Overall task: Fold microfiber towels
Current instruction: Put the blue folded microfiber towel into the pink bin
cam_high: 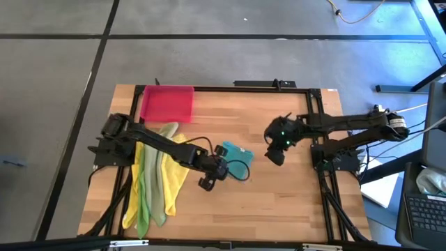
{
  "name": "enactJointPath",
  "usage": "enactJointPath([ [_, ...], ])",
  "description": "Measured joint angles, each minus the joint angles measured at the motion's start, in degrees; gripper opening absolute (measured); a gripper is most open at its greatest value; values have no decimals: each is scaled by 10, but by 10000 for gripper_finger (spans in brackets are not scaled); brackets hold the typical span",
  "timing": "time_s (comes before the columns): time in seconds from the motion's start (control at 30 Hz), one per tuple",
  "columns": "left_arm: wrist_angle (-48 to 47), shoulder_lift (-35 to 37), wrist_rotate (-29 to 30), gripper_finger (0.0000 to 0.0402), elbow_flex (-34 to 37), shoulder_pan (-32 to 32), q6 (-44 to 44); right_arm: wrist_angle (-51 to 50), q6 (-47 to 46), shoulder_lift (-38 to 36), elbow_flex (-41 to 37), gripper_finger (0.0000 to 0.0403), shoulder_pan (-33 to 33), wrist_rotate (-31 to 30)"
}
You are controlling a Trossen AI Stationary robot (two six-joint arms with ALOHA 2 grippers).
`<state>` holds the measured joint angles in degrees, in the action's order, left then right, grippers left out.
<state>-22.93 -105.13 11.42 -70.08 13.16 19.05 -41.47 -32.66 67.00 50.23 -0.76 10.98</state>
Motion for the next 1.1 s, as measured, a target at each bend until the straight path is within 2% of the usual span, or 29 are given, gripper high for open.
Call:
enactJointPath([
  [0.1,2,-37,-24,146,-21,-7,33,0,-51,-1,-21,172,35,0],
  [0.27,-5,-81,-23,164,-50,-8,66,2,-111,-1,-41,172,83,-10],
  [0.53,-4,-121,-17,167,-62,-12,65,15,-161,-1,-46,172,114,-23],
  [0.77,6,-126,-34,165,-62,-30,20,16,-181,-1,-45,172,129,-24],
  [0.9,9,-127,-64,143,-62,-43,-7,19,-181,-1,-46,172,135,-24],
  [1.1,11,-128,-78,76,-62,-48,-35,19,-183,-1,-45,172,134,-19],
])
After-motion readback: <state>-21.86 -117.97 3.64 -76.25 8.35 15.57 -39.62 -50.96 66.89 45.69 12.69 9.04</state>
